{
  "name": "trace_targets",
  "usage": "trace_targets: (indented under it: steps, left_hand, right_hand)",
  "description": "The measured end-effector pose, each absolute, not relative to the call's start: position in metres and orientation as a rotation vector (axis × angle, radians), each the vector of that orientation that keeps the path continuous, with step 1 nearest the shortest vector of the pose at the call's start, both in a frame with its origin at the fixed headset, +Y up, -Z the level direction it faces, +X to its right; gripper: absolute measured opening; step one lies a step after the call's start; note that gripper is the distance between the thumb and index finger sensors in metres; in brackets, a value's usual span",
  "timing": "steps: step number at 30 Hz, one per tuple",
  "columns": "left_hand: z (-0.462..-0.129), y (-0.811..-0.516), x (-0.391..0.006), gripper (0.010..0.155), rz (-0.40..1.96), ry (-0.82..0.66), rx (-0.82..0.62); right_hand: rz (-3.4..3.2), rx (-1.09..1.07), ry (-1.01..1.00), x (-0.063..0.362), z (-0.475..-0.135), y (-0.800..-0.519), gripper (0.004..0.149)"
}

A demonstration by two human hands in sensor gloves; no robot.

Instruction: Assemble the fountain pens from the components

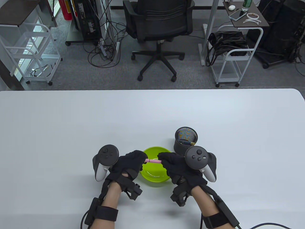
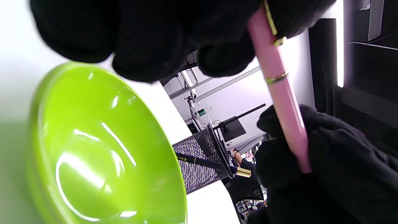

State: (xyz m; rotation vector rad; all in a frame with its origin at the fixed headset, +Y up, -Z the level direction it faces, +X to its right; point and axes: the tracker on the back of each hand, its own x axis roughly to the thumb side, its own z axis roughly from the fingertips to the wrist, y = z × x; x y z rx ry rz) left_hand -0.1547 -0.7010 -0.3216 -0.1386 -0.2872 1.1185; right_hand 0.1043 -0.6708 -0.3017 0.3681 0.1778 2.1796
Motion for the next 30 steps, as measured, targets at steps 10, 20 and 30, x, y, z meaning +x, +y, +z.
trace_targets:
  steps: [10, 20, 30]
  left_hand:
    - [-0.320, -0.693, -0.164, 0.051, 1.138, -0.267, -0.070]
    - [-0.318, -0.689, -0.179, 0.061, 1.221, -0.208, 0.012]
    - [-0.319, -0.686, -0.177, 0.059, 1.214, -0.234, 0.009]
  right_hand:
    - [2.157, 0.381, 0.157, 0.111, -0.301, -0.659, 0.048]
    - [2.265, 0.089, -0.215, 0.149, -0.298, -0.611, 0.045]
    - [2.561, -0.142, -0.414, 0.164, -0.306, -0.566, 0.045]
